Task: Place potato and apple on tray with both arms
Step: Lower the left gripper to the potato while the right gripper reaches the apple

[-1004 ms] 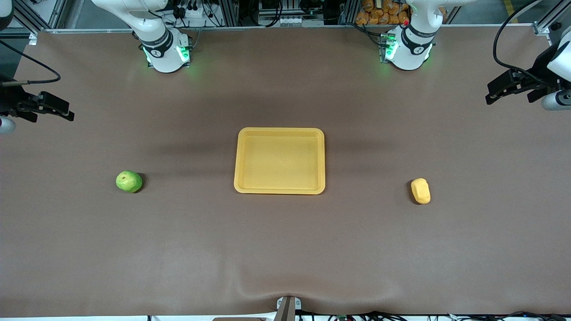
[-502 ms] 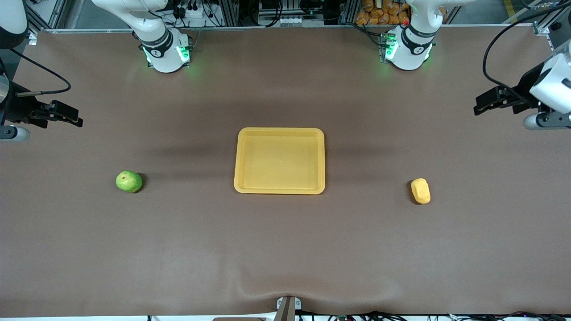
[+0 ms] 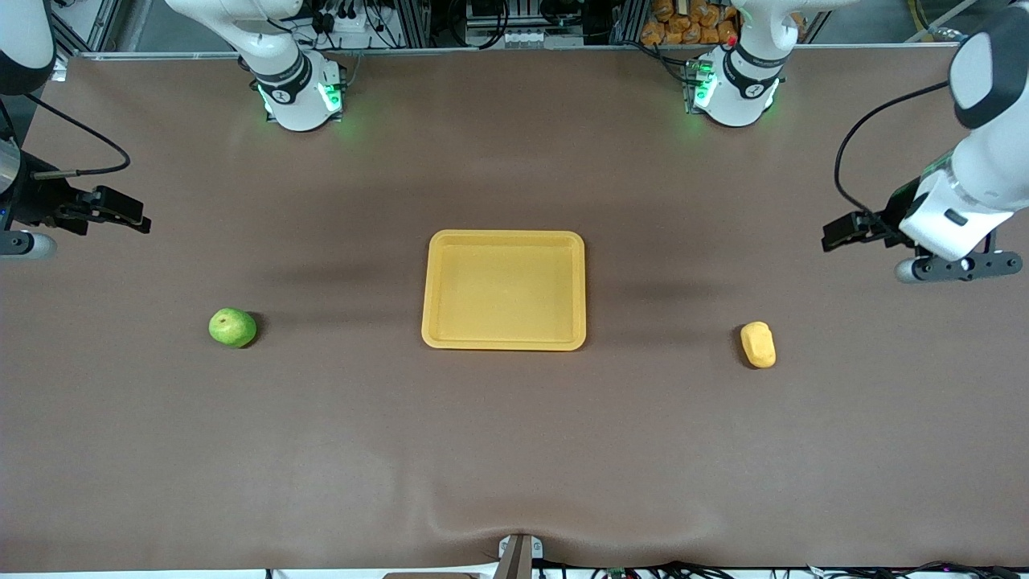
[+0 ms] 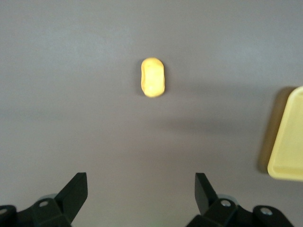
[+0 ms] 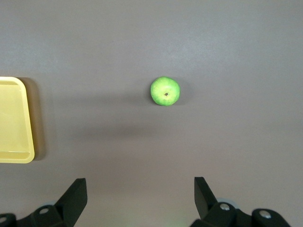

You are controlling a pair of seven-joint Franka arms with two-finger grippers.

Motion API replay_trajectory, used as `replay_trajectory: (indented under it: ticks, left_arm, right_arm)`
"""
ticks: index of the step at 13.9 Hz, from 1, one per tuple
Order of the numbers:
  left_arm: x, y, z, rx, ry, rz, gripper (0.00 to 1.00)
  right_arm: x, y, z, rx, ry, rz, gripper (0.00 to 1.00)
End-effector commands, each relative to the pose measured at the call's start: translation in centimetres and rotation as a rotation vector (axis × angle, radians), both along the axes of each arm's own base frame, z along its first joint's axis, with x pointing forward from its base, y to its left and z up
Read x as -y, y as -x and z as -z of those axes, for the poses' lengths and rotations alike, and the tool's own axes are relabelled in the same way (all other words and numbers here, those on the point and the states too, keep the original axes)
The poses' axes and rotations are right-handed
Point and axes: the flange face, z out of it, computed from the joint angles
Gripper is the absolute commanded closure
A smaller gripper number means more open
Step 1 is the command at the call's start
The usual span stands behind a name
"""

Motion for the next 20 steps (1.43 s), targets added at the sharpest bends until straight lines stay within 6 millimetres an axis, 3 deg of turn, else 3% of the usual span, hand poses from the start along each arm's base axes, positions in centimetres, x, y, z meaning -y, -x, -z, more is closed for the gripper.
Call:
replay_trajectory:
  ticks: [1, 4, 10, 14, 20]
  left_arm:
    - [-0.7, 0.4, 3.4, 0.045, 0.003, -0.06, 0.0]
    - [-0.6, -0.7, 7.7, 0.059, 0.004, -0.149, 0.0]
    - [0.5, -3.1, 14.8, 0.093, -0.004, -0.289, 0.0]
    - [0.2, -4.4, 20.2, 0.109, 0.01, -0.294, 0.0]
    - [0.4, -5.0, 25.5, 0.112, 0.021, -0.291, 0.0]
  right_arm:
    - [0.3, 0.1, 0.6, 0.007, 0.001, 0.006, 0.0]
    - [0.3, -0.1, 0.9, 0.015, 0.002, 0.007, 0.0]
    - [1.1, -0.1, 5.0, 0.038, -0.002, -0.014, 0.0]
    - [1.7, -0.1, 8.8, 0.081, -0.018, -0.025, 0.0]
    - [1.4, -1.6, 16.4, 0.109, -0.011, -0.084, 0.0]
